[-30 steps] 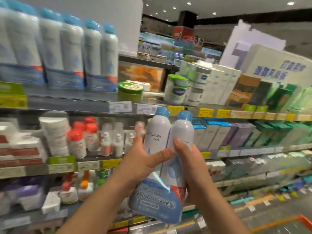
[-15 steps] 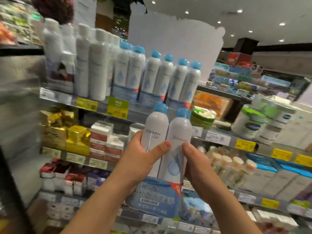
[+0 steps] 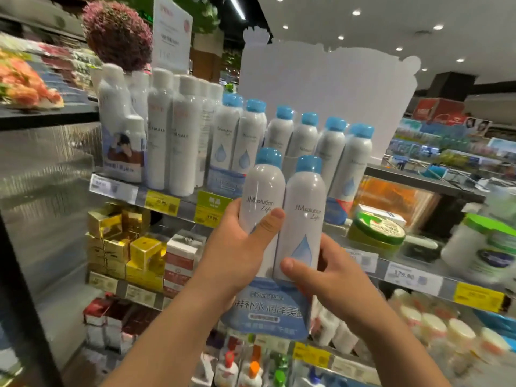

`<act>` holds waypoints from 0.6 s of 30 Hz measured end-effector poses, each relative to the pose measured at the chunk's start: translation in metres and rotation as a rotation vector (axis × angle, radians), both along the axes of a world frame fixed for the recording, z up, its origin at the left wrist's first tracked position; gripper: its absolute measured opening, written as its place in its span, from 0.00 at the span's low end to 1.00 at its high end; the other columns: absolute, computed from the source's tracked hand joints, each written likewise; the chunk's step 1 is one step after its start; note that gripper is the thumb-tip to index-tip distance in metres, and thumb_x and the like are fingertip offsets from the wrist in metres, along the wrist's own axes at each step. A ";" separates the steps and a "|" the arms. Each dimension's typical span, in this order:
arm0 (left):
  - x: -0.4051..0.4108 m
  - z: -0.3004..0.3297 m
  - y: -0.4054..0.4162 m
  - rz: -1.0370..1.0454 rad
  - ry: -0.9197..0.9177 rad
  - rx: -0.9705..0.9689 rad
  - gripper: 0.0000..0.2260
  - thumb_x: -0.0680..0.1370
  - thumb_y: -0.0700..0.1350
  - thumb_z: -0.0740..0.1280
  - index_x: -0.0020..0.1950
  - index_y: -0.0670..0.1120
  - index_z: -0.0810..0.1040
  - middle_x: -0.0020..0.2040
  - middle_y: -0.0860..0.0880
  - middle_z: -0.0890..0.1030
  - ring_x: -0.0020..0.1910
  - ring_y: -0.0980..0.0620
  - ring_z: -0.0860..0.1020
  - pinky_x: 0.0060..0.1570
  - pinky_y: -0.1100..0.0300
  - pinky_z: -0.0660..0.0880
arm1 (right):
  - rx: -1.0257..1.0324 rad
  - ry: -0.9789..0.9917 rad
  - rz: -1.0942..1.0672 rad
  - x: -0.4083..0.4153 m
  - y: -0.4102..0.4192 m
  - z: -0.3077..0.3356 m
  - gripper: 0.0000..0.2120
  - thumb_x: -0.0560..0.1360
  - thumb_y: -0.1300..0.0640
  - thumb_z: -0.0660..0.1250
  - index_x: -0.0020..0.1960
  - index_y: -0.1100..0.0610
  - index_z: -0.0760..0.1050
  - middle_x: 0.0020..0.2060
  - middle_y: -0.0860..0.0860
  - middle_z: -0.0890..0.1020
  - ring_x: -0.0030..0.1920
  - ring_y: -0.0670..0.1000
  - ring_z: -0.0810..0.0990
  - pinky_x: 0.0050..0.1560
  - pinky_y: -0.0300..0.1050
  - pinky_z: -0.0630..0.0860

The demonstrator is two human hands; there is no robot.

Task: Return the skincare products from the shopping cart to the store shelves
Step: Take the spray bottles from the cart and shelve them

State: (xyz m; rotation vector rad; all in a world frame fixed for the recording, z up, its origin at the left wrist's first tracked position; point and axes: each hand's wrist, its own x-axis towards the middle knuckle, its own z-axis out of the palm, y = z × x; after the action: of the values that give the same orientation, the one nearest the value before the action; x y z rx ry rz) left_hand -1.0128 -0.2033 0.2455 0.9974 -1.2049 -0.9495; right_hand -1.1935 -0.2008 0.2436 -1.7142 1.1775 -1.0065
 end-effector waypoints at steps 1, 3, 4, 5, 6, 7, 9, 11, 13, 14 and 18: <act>0.000 0.005 -0.009 0.010 -0.016 -0.014 0.29 0.68 0.69 0.71 0.64 0.59 0.74 0.51 0.60 0.85 0.48 0.60 0.85 0.45 0.61 0.82 | -0.006 0.004 0.011 -0.002 -0.010 0.007 0.27 0.65 0.43 0.80 0.60 0.48 0.78 0.48 0.46 0.88 0.44 0.45 0.86 0.40 0.39 0.80; 0.001 0.017 -0.027 0.033 -0.064 -0.044 0.33 0.67 0.71 0.70 0.68 0.59 0.71 0.53 0.60 0.85 0.49 0.62 0.84 0.47 0.61 0.81 | -0.027 0.017 0.043 -0.005 -0.030 0.023 0.27 0.64 0.46 0.84 0.60 0.51 0.80 0.49 0.48 0.88 0.48 0.49 0.87 0.46 0.46 0.83; 0.001 0.024 -0.035 0.046 -0.084 -0.055 0.34 0.67 0.72 0.69 0.69 0.60 0.69 0.54 0.60 0.84 0.50 0.62 0.83 0.48 0.62 0.80 | -0.047 0.030 0.058 -0.006 -0.040 0.032 0.27 0.64 0.47 0.84 0.59 0.51 0.80 0.49 0.49 0.88 0.50 0.50 0.87 0.50 0.48 0.84; 0.001 0.031 -0.043 0.059 -0.094 -0.066 0.34 0.67 0.72 0.68 0.69 0.60 0.67 0.54 0.60 0.83 0.50 0.64 0.83 0.49 0.63 0.79 | -0.076 0.037 0.072 -0.007 -0.049 0.040 0.26 0.63 0.48 0.82 0.59 0.52 0.81 0.49 0.48 0.88 0.50 0.50 0.88 0.50 0.47 0.84; 0.000 0.038 -0.050 0.072 -0.098 -0.085 0.33 0.68 0.71 0.67 0.69 0.61 0.65 0.54 0.60 0.82 0.49 0.66 0.82 0.47 0.66 0.77 | -0.101 0.034 0.083 -0.008 -0.059 0.048 0.25 0.63 0.48 0.81 0.57 0.52 0.81 0.47 0.48 0.89 0.48 0.48 0.88 0.47 0.43 0.84; 0.000 0.044 -0.057 0.091 -0.104 -0.106 0.30 0.70 0.69 0.66 0.68 0.61 0.64 0.53 0.60 0.80 0.46 0.69 0.80 0.44 0.71 0.75 | -0.122 0.026 0.094 -0.008 -0.069 0.056 0.24 0.62 0.49 0.80 0.56 0.53 0.81 0.46 0.48 0.89 0.45 0.47 0.88 0.43 0.40 0.82; 0.001 0.056 -0.069 0.150 -0.140 -0.141 0.22 0.76 0.65 0.65 0.66 0.61 0.63 0.53 0.61 0.77 0.43 0.73 0.78 0.37 0.76 0.71 | -0.175 0.029 0.110 -0.005 -0.088 0.067 0.23 0.62 0.47 0.80 0.55 0.53 0.82 0.44 0.49 0.89 0.42 0.46 0.87 0.37 0.37 0.79; 0.007 0.066 -0.082 0.218 -0.191 -0.179 0.20 0.78 0.64 0.65 0.67 0.61 0.66 0.58 0.62 0.76 0.48 0.70 0.77 0.41 0.73 0.71 | -0.229 0.032 0.113 0.002 -0.104 0.074 0.22 0.64 0.47 0.81 0.55 0.52 0.82 0.45 0.49 0.88 0.42 0.47 0.87 0.38 0.39 0.78; 0.017 0.071 -0.093 0.283 -0.228 -0.224 0.18 0.78 0.66 0.65 0.66 0.65 0.69 0.60 0.62 0.76 0.53 0.67 0.76 0.50 0.65 0.74 | -0.289 0.039 0.094 0.009 -0.118 0.079 0.19 0.67 0.51 0.82 0.55 0.51 0.82 0.45 0.48 0.88 0.44 0.48 0.87 0.42 0.42 0.79; 0.022 0.072 -0.098 0.315 -0.246 -0.250 0.16 0.77 0.67 0.65 0.64 0.68 0.71 0.61 0.62 0.77 0.53 0.66 0.77 0.53 0.60 0.77 | -0.312 0.035 0.075 0.013 -0.125 0.081 0.17 0.68 0.52 0.83 0.54 0.51 0.82 0.44 0.48 0.88 0.44 0.48 0.87 0.43 0.45 0.80; 0.039 0.074 -0.114 0.387 -0.254 -0.354 0.13 0.79 0.61 0.68 0.62 0.68 0.72 0.59 0.59 0.79 0.54 0.58 0.81 0.54 0.50 0.82 | -0.383 0.021 -0.021 0.029 -0.150 0.083 0.26 0.62 0.41 0.82 0.55 0.49 0.82 0.46 0.47 0.88 0.47 0.51 0.88 0.52 0.57 0.83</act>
State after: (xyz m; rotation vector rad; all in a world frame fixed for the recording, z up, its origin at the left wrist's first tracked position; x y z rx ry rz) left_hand -0.9735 -0.3168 0.3196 1.0325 -1.2733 -0.2977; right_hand -1.1641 -0.3506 0.3264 -2.0128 1.0664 -1.2937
